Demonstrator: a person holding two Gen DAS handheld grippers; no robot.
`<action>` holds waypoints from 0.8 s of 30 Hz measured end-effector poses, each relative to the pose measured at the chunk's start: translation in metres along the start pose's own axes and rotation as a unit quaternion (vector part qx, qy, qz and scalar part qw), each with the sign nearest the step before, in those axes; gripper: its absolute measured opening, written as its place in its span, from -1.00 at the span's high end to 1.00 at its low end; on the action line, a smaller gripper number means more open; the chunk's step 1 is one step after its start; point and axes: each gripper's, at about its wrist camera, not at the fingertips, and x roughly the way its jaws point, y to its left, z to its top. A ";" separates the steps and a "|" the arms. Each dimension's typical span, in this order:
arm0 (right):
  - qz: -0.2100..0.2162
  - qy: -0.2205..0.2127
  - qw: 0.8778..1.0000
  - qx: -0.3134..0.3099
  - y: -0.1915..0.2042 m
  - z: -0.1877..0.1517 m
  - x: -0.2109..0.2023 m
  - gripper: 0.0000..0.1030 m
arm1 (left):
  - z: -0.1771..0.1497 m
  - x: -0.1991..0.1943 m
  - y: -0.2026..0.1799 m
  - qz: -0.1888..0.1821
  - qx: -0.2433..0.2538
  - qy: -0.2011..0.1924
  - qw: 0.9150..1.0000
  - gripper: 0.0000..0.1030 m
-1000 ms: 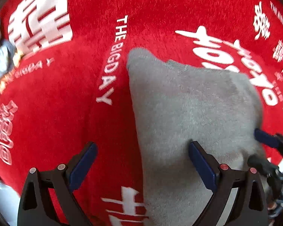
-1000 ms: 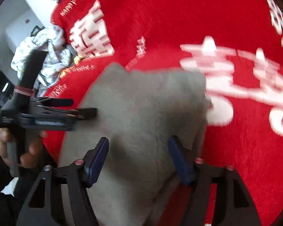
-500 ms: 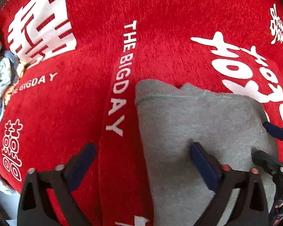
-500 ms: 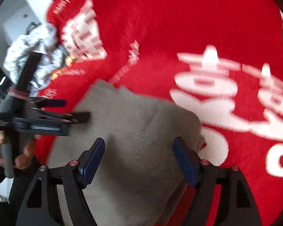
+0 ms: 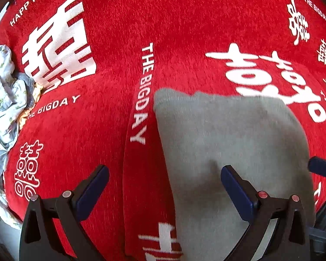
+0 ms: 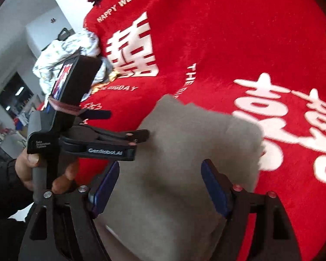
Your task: Fold small clothes
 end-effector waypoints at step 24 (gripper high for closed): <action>-0.156 0.075 0.985 0.019 0.014 -0.072 -0.025 -0.63 | -0.080 -0.033 -0.024 -0.016 0.034 0.000 0.999 -1.00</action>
